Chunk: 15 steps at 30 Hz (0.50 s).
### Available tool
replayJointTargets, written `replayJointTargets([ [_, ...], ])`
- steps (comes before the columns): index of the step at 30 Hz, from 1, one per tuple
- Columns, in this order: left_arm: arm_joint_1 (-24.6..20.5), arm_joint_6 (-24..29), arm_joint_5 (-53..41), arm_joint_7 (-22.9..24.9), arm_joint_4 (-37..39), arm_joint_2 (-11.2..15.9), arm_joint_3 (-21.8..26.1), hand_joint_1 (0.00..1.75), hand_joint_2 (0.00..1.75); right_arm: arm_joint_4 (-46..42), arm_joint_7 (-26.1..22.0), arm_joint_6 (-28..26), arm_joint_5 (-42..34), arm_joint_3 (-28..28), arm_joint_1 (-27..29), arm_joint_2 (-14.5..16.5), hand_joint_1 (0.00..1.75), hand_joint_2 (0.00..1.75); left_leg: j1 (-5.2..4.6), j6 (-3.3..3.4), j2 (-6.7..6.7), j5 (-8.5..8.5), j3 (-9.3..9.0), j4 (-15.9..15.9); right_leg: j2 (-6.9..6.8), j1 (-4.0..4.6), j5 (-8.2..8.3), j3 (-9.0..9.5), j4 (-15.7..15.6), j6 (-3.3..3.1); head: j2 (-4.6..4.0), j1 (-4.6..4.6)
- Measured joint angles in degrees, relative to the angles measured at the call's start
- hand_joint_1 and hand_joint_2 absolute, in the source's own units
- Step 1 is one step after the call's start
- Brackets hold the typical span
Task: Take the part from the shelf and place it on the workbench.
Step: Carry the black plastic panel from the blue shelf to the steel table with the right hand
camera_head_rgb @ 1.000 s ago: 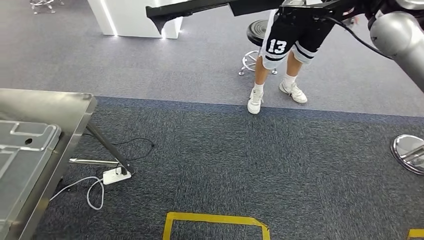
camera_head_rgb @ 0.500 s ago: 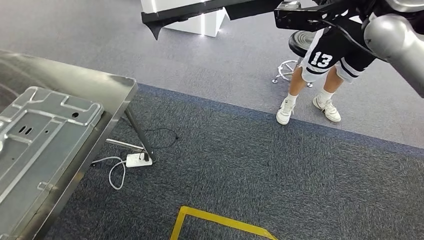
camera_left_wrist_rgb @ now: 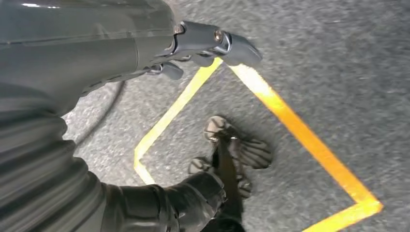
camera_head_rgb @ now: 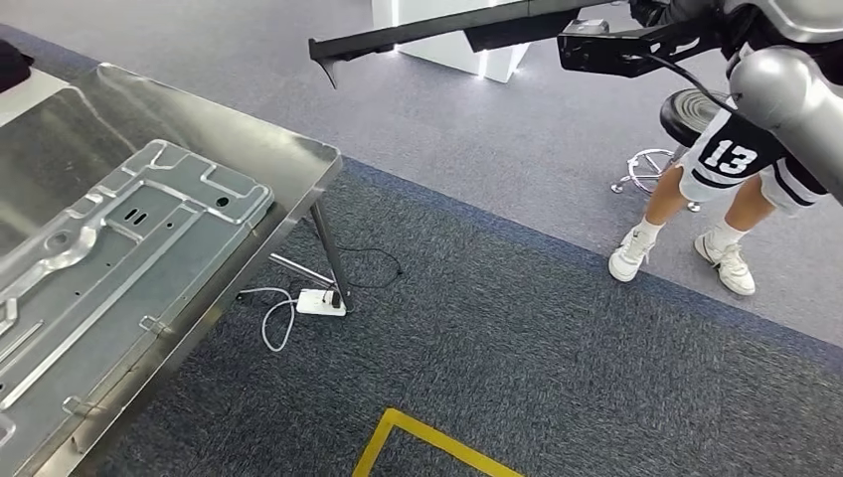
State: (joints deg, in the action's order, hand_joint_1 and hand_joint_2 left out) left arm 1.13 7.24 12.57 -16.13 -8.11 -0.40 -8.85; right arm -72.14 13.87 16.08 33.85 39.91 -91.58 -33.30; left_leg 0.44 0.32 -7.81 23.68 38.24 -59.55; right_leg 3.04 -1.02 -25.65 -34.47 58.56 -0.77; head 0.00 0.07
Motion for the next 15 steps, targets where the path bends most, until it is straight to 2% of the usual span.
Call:
replayJointTargets([
  [1, 0.05, 0.04, 0.01, 0.01, 0.01, -0.01, 0.00, 0.00, 1.75, -0.01, -0.01, -0.03, 0.03, 0.00, 0.01, -0.02, 1.75, 1.75, -0.19, -0.24, 1.96, 1.22, 0.86, -1.87, -0.96, -0.10, 0.17, 0.36, -0.49, -0.24, 0.00, -0.08],
  [2, 0.06, 0.08, 0.02, 0.02, 0.01, -0.08, 0.00, 0.00, 1.75, -0.01, -0.01, -0.05, 0.05, 0.00, 0.02, -0.04, 1.75, 1.75, -0.18, -0.41, 4.41, 3.01, 2.31, -5.02, -1.94, 0.03, 0.23, 0.64, -0.74, -0.42, 0.00, -0.16],
  [3, 0.02, 0.11, 0.04, 0.02, 0.01, -0.08, 0.00, 0.00, 1.75, -0.01, -0.01, -0.07, 0.08, 0.00, 0.03, -0.08, 1.75, 1.75, -0.04, -0.62, 6.09, 4.86, 4.11, -8.83, -2.84, 0.15, 0.19, 0.73, -0.80, -0.58, 0.00, -0.25],
  [4, -0.06, 0.14, 0.05, 0.02, 0.01, -0.08, 0.00, 0.00, 1.75, -0.01, 0.00, -0.08, 0.11, 0.00, 0.07, -0.10, 1.75, 1.75, 0.14, -0.83, 7.00, 6.20, 5.78, -12.29, -3.77, 0.27, 0.11, 0.76, -0.79, -0.64, 0.00, -0.25],
  [5, -0.10, 0.15, 0.07, 0.02, 0.01, -0.08, 0.00, 0.00, 1.75, -0.01, 0.00, -0.08, 0.13, 0.00, 0.17, -0.11, 1.75, 1.75, 0.31, -0.99, 7.37, 6.65, 6.73, -14.28, -4.67, 0.33, 0.01, 0.79, -0.75, -0.67, 0.00, -0.25],
  [6, -0.10, 0.15, 0.07, 0.02, 0.01, -0.08, 0.00, 0.00, 1.75, -0.01, -0.03, -0.08, 0.14, 0.00, 0.30, -0.12, 1.75, 1.75, 0.44, -1.13, 7.54, 5.95, 6.47, -13.92, -5.49, 0.35, -0.11, 0.83, -0.67, -0.61, 0.00, -0.25],
  [7, -0.07, 0.15, 0.08, 0.02, 0.01, -0.08, -0.01, 0.00, 1.75, -0.02, -0.07, -0.08, 0.14, 0.00, 0.42, -0.11, 1.75, 1.75, 0.50, -1.20, 7.83, 4.35, 5.01, -11.31, -6.24, 0.34, -0.29, 0.92, -0.55, -0.50, 0.00, -0.26],
  [8, -0.04, 0.15, 0.09, 0.02, 0.01, -0.06, -0.01, 0.00, 1.75, -0.02, -0.10, -0.08, 0.15, 0.00, 0.51, -0.11, 1.75, 1.75, 0.47, -1.16, 8.76, 2.48, 2.75, -7.22, -6.94, 0.37, -0.55, 1.05, -0.38, -0.32, 0.00, -0.26],
  [10, -0.07, 0.13, 0.12, 0.02, 0.01, -0.04, -0.01, 0.00, 1.75, -0.02, -0.13, -0.08, 0.19, -0.01, 0.59, -0.26, 1.75, 1.75, -0.03, -0.60, 11.03, 0.35, -0.93, -0.64, -8.15, 0.67, -1.09, 1.20, 0.03, 0.17, 0.00, -0.22],
  [11, -0.06, 0.10, 0.14, 0.04, 0.01, -0.03, 0.00, 0.00, 1.75, -0.02, -0.12, -0.08, 0.22, -0.01, 0.64, -0.37, 1.75, 1.75, -0.30, -0.23, 11.69, 0.14, -1.64, 0.77, -8.69, 0.87, -1.26, 1.27, 0.16, 0.41, 0.00, -0.19],
  [12, -0.05, 0.06, 0.16, 0.07, 0.01, -0.03, -0.01, 0.00, 1.75, -0.02, -0.10, -0.07, 0.28, -0.01, 0.74, -0.45, 1.75, 1.75, -0.53, 0.12, 11.50, 0.26, -1.67, 0.94, -9.22, 1.03, -1.34, 1.33, 0.17, 0.63, 0.00, -0.16],
  [13, -0.01, 0.01, 0.17, 0.09, 0.01, -0.02, -0.01, 0.00, 1.75, -0.03, -0.10, -0.01, 0.37, -0.02, 0.86, -0.51, 1.75, 1.75, -0.47, 0.46, 10.74, 0.13, -1.63, 1.06, -9.79, 1.04, -1.40, 1.51, 0.13, 0.86, 0.00, -0.13],
  [14, 0.04, -0.04, 0.19, 0.14, 0.01, 0.00, -0.02, 0.00, 1.75, -0.04, -0.12, 0.11, 0.54, -0.02, 0.97, -0.49, 1.75, 1.75, -0.39, 0.75, 10.15, 0.01, -1.77, 1.28, -9.77, 0.94, -1.70, 1.61, 0.28, 1.15, 0.00, -0.14],
  [15, 0.03, -0.08, 0.21, 0.17, 0.01, 0.01, -0.03, 0.00, 1.75, -0.04, -0.14, 0.28, 0.77, -0.02, 1.05, -0.48, 1.75, 1.75, -0.26, 1.10, 9.55, -0.13, -1.96, 1.53, -8.91, 0.74, -2.38, 1.42, 0.99, 1.39, 0.00, -0.13],
])
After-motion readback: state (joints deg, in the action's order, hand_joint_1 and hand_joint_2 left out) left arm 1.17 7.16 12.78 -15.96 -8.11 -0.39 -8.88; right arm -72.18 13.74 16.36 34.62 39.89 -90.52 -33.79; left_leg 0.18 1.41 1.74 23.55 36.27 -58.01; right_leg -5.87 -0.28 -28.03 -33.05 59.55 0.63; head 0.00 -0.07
